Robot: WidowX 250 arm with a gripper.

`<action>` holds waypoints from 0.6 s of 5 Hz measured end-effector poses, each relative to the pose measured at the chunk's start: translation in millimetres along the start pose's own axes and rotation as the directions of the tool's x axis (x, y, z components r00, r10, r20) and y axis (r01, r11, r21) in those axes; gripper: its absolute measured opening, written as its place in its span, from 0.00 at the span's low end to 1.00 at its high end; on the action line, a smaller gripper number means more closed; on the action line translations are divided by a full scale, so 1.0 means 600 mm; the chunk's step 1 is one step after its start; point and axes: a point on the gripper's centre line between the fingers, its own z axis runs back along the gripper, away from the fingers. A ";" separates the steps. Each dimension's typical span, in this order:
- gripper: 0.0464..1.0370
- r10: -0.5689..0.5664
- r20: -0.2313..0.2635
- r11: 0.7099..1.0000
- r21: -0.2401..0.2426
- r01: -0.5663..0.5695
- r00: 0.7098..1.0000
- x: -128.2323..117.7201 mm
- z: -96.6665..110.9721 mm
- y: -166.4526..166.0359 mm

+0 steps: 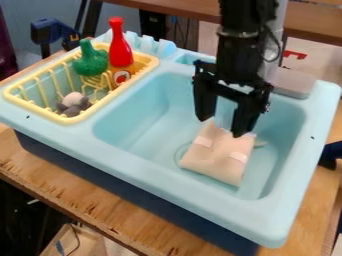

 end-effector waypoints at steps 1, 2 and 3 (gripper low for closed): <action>0.96 0.012 -0.006 1.000 0.000 -0.012 1.000 0.015 -0.016 0.001; 0.96 0.017 -0.028 0.999 -0.029 -0.017 0.999 0.020 -0.039 -0.005; 0.96 0.033 -0.066 0.999 -0.013 -0.034 0.997 0.020 -0.060 -0.001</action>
